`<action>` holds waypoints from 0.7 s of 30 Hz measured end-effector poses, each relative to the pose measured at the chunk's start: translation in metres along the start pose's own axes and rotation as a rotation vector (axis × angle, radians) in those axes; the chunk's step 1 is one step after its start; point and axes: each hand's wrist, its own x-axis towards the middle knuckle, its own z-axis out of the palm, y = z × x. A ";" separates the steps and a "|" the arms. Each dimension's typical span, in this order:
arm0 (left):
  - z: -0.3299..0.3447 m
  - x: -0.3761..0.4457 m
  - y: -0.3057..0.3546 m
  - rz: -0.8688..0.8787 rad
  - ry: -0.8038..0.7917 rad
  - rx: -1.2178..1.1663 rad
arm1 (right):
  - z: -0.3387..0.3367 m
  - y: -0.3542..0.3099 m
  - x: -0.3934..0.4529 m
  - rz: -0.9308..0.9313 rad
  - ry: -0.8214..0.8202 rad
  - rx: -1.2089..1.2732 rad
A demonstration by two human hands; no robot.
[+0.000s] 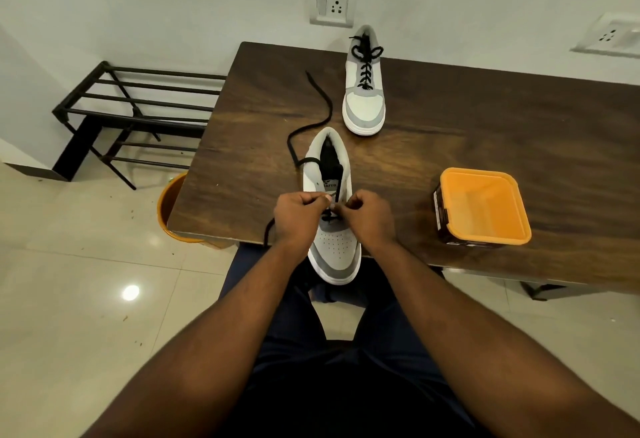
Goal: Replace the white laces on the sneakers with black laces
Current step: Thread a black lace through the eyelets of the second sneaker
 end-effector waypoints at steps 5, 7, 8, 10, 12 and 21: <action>0.006 0.004 -0.003 0.144 -0.023 0.423 | -0.002 0.012 -0.002 -0.016 0.015 0.069; 0.007 0.004 -0.004 0.196 -0.051 0.603 | -0.001 0.016 -0.003 0.027 0.002 0.215; 0.008 0.004 -0.004 0.203 -0.055 0.647 | -0.001 0.017 -0.003 0.052 -0.003 0.282; 0.011 0.007 -0.006 0.202 -0.062 0.677 | -0.002 0.019 -0.003 0.076 -0.021 0.348; 0.012 0.011 -0.010 0.203 -0.085 0.675 | -0.002 0.019 -0.002 0.083 -0.030 0.365; 0.010 0.023 -0.015 0.190 -0.198 0.566 | 0.003 0.025 0.001 0.084 -0.016 0.398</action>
